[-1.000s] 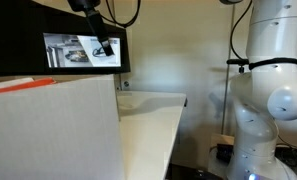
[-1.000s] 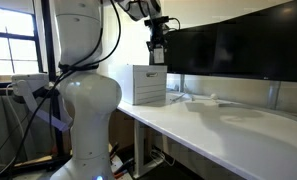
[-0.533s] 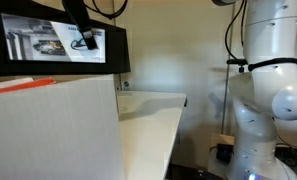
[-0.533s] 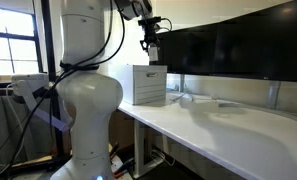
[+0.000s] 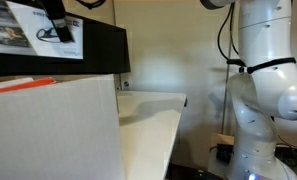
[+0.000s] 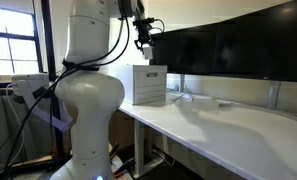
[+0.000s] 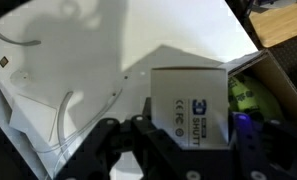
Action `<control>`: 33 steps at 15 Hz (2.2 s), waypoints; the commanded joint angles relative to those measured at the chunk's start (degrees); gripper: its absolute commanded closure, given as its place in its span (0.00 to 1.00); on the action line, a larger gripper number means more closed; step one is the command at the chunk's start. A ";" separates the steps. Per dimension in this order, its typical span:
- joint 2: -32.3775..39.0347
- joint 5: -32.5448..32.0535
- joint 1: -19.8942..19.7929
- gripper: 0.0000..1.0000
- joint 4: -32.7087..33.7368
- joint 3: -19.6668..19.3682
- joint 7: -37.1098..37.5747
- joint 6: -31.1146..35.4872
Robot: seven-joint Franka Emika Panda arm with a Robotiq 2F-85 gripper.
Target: Pick up the three small boxes from the table and put them in the bigger box.
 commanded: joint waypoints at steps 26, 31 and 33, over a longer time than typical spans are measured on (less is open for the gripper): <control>21.86 -16.92 20.45 0.69 26.79 -11.68 -3.45 -2.00; 23.15 -16.83 20.86 0.02 29.53 -13.68 -3.80 -2.85; 23.28 -16.90 20.94 0.00 30.71 -14.33 -4.17 -3.50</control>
